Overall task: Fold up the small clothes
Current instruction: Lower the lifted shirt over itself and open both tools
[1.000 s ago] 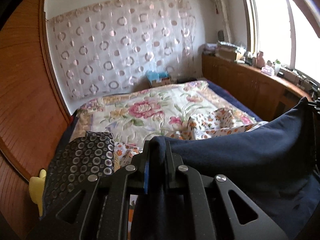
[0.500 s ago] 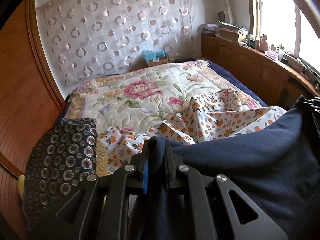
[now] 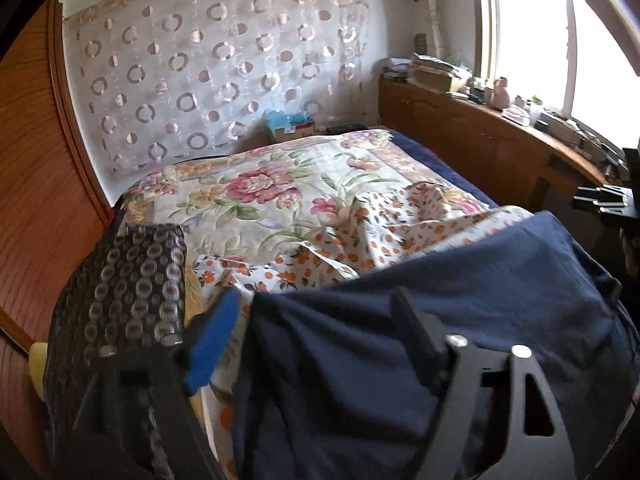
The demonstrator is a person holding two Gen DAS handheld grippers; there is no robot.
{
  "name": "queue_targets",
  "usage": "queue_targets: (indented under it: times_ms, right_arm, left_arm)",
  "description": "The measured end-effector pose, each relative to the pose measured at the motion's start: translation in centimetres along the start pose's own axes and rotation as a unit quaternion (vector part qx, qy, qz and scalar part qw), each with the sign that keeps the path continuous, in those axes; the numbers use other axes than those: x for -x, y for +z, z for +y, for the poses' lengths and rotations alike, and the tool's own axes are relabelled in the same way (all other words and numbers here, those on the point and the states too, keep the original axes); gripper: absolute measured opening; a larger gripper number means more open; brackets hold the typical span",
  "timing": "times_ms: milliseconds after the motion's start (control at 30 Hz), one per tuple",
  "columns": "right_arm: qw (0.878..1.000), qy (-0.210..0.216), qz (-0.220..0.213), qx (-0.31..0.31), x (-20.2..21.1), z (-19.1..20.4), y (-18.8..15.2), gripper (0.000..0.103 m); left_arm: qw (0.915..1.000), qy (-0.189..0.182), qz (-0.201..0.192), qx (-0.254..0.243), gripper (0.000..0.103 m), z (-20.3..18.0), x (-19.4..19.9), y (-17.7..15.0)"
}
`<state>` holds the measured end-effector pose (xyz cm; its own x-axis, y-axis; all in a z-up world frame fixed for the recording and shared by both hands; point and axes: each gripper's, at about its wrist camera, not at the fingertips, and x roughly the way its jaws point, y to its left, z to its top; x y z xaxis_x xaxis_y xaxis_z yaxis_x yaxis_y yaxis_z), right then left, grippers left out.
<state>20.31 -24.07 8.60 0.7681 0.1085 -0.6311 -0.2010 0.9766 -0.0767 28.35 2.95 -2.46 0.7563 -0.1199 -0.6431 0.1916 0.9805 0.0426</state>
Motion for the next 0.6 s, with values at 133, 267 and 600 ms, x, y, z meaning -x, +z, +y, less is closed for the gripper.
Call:
queue_targets:
  times_ms: [133,267,600]
  right_arm:
    - [1.000,0.015,-0.003,-0.025,3.1,-0.2,-2.7,0.049]
    - [0.999,0.024,0.002,-0.027,5.4,-0.2,-5.2,0.049]
    - [0.997,0.026,0.041,-0.064,8.6,-1.6,-9.0,0.049]
  left_arm:
    - [1.0000,-0.008,0.002,0.000,0.080,-0.8,2.0,-2.4]
    - [0.9998,-0.019,0.011,0.003,0.080,-1.3,3.5,-5.0]
    - [0.9989,-0.026,0.036,0.016,0.080,-2.2,5.4,-9.8]
